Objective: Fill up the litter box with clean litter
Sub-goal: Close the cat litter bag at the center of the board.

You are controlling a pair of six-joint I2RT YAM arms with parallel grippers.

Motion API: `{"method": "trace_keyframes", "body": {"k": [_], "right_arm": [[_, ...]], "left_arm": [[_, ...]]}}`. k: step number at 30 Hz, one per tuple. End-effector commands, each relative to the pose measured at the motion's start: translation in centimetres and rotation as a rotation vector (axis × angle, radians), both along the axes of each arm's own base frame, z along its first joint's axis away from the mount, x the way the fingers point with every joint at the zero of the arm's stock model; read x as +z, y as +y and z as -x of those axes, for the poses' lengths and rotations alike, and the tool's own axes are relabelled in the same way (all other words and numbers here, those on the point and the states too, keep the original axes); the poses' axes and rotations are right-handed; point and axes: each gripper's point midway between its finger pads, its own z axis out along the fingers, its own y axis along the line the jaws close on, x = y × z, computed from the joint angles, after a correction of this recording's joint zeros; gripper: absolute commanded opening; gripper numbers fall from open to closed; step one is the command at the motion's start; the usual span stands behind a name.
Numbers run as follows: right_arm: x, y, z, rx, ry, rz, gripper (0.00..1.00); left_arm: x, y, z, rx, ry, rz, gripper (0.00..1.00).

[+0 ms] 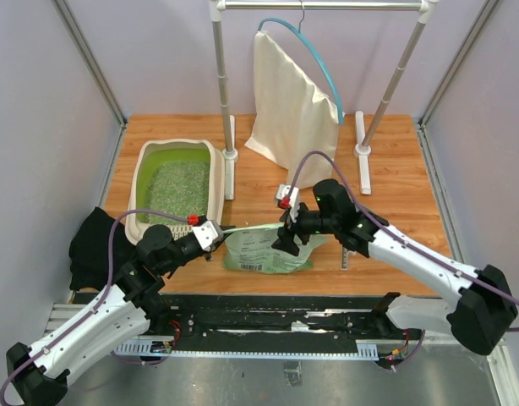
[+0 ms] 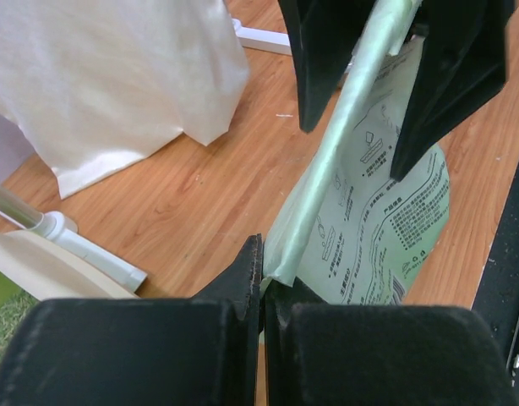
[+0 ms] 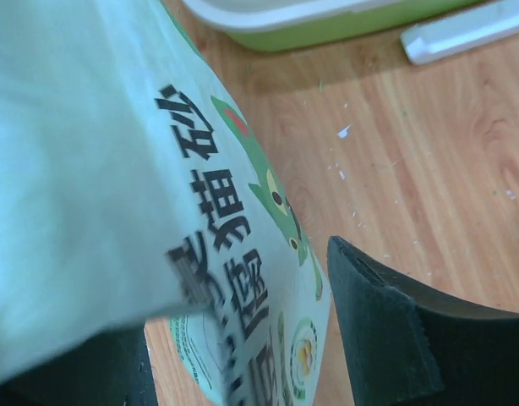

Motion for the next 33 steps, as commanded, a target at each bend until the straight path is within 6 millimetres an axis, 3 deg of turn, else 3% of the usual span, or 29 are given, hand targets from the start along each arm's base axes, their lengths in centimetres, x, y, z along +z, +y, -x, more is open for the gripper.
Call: {"method": "trace_keyframes", "body": {"k": [1,4,6,7,11,17,22,27,30,33], "right_arm": [[-0.5,0.9,-1.0,0.027,-0.090,0.061,0.69],[-1.4,-1.7,-2.5,-0.074,-0.176,0.142,0.35],[-1.5,-3.1,-2.4,-0.091,-0.204,0.158,0.10],[-1.6,-3.8,-2.2,-0.097,-0.213,0.166,0.02],[-2.8,-6.4,-1.1,-0.102,-0.235,0.233,0.01],[-3.7,-10.4,-1.6,-0.223,-0.259,0.391,0.01],[-2.2,-11.1,-3.1,-0.328,-0.332,0.360,0.01],[-1.8,-11.6,-3.5,-0.363,-0.404,0.328,0.01],[-1.8,-10.6,-2.2,-0.316,-0.370,0.251,0.02],[0.0,-8.1,0.5,-0.191,-0.300,0.091,0.10]], "left_arm": [[2.0,-0.3,0.1,-0.015,-0.056,0.043,0.01],[1.8,0.0,0.1,-0.007,-0.053,0.035,0.00],[1.6,0.2,0.1,0.001,-0.051,0.025,0.00],[1.5,0.3,0.0,0.009,-0.051,0.021,0.00],[1.3,0.6,-0.1,0.026,-0.053,0.013,0.01],[1.3,0.7,-0.1,0.031,-0.057,0.009,0.00],[0.8,0.6,-0.1,0.016,-0.070,-0.021,0.00],[-1.2,0.6,0.3,-0.034,-0.085,-0.131,0.01],[-2.3,0.6,0.8,-0.088,-0.134,-0.199,0.00],[-2.9,1.0,0.7,-0.094,-0.178,-0.246,0.00]]}}
